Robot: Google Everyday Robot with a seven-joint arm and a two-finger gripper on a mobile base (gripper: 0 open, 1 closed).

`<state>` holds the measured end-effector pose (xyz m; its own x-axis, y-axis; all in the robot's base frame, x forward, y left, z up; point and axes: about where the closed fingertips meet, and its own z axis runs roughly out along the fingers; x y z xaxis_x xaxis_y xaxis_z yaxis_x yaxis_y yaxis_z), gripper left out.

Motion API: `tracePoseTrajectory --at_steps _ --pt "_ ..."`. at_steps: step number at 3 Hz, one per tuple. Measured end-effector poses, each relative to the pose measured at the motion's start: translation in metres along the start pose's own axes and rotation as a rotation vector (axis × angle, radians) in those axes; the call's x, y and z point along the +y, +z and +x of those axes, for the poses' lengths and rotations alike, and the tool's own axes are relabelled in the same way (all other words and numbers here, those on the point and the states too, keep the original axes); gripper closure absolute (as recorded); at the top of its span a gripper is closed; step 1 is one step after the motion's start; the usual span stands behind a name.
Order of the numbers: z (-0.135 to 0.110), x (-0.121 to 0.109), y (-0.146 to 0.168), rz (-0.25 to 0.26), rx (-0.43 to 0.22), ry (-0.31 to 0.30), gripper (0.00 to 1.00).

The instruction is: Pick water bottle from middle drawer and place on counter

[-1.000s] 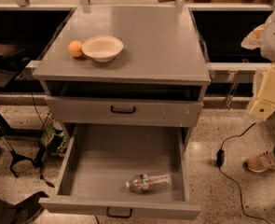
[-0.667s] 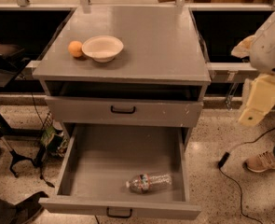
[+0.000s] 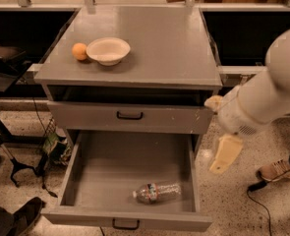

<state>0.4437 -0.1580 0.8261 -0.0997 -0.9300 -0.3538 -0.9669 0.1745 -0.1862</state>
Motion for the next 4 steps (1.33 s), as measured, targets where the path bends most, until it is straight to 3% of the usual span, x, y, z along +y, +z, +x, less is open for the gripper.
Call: tracePoseTrajectory --at_steps 1,2,4 --pt "0.002 0.018 0.094 -0.052 -0.064 -0.059 0.0" --pt "-0.002 0.025 0.175 -0.073 -0.085 -0.122 0.0" --pt "-0.021 0.019 0.316 -0.067 -0.094 -0.2 0.0"
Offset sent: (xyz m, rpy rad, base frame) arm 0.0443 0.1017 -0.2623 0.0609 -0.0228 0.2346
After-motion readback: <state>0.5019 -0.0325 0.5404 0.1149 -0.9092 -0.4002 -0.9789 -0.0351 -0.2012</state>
